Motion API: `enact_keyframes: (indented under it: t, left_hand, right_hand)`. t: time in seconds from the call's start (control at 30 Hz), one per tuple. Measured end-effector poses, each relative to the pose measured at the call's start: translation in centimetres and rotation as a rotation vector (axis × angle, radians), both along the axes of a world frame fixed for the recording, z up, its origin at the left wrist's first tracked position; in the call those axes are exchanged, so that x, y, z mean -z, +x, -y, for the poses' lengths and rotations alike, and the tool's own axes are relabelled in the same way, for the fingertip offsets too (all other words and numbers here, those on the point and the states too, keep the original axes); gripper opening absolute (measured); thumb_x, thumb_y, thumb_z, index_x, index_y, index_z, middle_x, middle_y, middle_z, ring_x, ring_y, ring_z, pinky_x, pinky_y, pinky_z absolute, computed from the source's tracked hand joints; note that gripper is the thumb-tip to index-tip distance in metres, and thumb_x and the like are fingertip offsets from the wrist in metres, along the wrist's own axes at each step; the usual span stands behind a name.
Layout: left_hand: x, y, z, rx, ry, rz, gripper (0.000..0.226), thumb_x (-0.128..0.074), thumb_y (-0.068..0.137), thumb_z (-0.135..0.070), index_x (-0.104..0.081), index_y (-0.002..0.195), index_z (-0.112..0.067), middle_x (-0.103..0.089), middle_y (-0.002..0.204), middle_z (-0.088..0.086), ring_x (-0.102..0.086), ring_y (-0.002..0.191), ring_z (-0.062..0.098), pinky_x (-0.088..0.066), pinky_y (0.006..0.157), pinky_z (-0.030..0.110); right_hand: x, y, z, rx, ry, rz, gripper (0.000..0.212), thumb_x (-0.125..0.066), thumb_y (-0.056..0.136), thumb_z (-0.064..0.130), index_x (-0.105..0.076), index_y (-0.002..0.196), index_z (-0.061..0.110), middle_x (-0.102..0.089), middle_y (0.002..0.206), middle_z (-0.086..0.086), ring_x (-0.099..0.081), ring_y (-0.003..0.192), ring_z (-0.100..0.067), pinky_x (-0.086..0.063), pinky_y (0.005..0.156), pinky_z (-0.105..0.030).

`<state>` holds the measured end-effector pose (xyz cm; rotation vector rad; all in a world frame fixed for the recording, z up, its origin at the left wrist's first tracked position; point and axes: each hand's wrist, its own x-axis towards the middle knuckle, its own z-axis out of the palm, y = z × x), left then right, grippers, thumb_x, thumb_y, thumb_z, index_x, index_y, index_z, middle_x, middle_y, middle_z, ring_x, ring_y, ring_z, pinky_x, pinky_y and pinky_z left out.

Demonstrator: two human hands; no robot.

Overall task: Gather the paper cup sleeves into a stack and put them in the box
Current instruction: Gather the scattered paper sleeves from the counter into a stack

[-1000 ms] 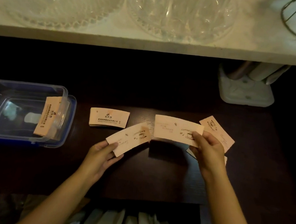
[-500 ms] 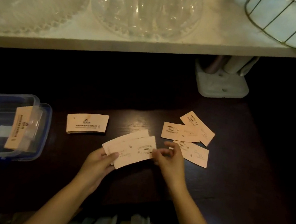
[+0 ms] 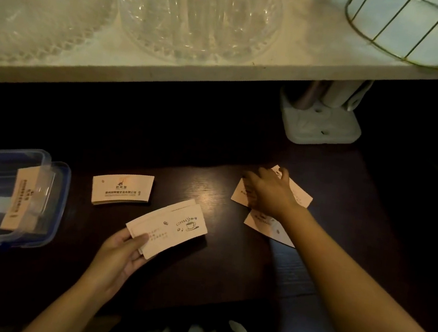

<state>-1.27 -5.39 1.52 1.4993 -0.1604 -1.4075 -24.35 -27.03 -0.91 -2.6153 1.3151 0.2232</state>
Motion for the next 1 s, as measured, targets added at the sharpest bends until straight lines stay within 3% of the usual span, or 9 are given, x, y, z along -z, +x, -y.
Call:
enact_keyframes:
  t: [0.13,0.23,0.33,0.43,0.57,0.7,0.83,0.9,1.0]
  left_hand:
    - [-0.3,0.2,0.2,-0.013,-0.006,0.003,0.027,-0.047,0.088,-0.001,-0.055,0.112,-0.009,-0.066,0.104,0.012,-0.062,0.097,0.023,-0.058,0.07,0.032]
    - [-0.3,0.4,0.5,-0.04,0.007,0.003,0.031,-0.047,0.088,-0.001,-0.053,0.118,-0.008,-0.066,0.105,0.012,-0.062,0.098,0.023,-0.049,0.076,0.035]
    - [-0.2,0.3,0.9,-0.055,0.008,0.007,0.03,-0.047,0.088,-0.001,-0.054,0.117,-0.009,-0.066,0.103,0.011,-0.062,0.096,0.022,-0.055,0.073,0.033]
    - [0.0,-0.1,1.3,-0.065,0.012,-0.005,0.028,-0.047,0.088,-0.002,-0.056,0.113,-0.012,-0.067,0.101,0.009,-0.063,0.096,0.021,-0.056,0.071,0.033]
    - [-0.1,-1.4,2.0,-0.059,-0.003,-0.033,0.022,-0.048,0.087,-0.001,-0.059,0.102,-0.015,-0.068,0.099,0.009,-0.063,0.093,0.021,-0.059,0.067,0.028]
    - [-0.5,-3.0,2.6,-0.025,-0.027,-0.056,0.02,-0.048,0.087,-0.002,-0.061,0.097,-0.015,-0.073,0.089,0.006,-0.068,0.084,0.018,-0.059,0.064,0.026]
    - [-0.8,-4.1,2.9,0.058,-0.099,-0.049,0.021,-0.05,0.086,-0.003,-0.061,0.1,-0.014,-0.076,0.086,0.002,-0.07,0.084,0.015,-0.058,0.064,0.025]
    - [-0.7,-4.4,2.9,0.076,-0.113,-0.009,0.022,-0.051,0.085,-0.002,-0.061,0.1,-0.015,-0.076,0.087,0.001,-0.07,0.085,0.015,-0.058,0.064,0.024]
    - [-0.5,-4.3,2.7,0.052,-0.1,0.007,0.024,-0.051,0.085,-0.001,-0.061,0.101,-0.015,-0.075,0.09,0.001,-0.069,0.087,0.015,-0.058,0.069,0.028]
  right_hand:
    - [-0.3,-0.5,-0.7,0.008,-0.036,0.096,0.046,-0.058,0.083,0.023,-0.045,0.127,0.019,-0.054,0.117,-0.013,-0.05,0.108,-0.033,-0.031,0.092,-0.044]
    - [-1.0,-1.1,-1.5,0.059,0.106,0.233,0.029,-0.054,0.087,0.018,-0.054,0.116,0.015,-0.057,0.114,-0.012,-0.056,0.1,-0.034,-0.041,0.078,-0.038]
    - [-2.3,-1.9,-1.9,0.139,0.206,0.362,0.023,-0.057,0.085,0.01,-0.058,0.108,0.014,-0.062,0.108,-0.011,-0.059,0.096,-0.029,-0.051,0.077,-0.042]
    - [-3.7,-2.7,-2.4,0.418,0.326,0.607,0.016,-0.06,0.083,0.005,-0.058,0.096,0.014,-0.064,0.094,-0.008,-0.064,0.081,-0.022,-0.057,0.071,-0.041]
    - [-4.7,-2.9,-5.1,0.841,0.584,1.061,0.025,-0.058,0.082,-0.004,-0.057,0.098,0.015,-0.062,0.087,-0.011,-0.07,0.08,-0.017,-0.059,0.056,-0.025]
    - [-4.0,-1.1,-9.2,1.038,0.804,1.388,0.026,-0.056,0.085,-0.005,-0.06,0.101,0.014,-0.064,0.099,-0.021,-0.07,0.083,-0.017,-0.059,0.059,-0.021]
    - [-2.8,1.2,-12.3,1.205,0.717,1.362,0.023,-0.06,0.082,-0.005,-0.058,0.1,0.009,-0.058,0.094,-0.024,-0.067,0.072,-0.016,-0.057,0.054,-0.016]
    - [-2.2,1.8,-13.3,1.148,0.737,1.339,0.022,-0.062,0.081,-0.002,-0.057,0.1,0.008,-0.061,0.093,-0.027,-0.066,0.064,-0.016,-0.055,0.052,-0.016]
    - [-1.2,0.2,-13.2,0.97,0.454,1.09,0.028,-0.069,0.08,0.014,-0.058,0.106,0.016,-0.064,0.096,-0.011,-0.061,0.081,-0.014,-0.049,0.063,-0.014]
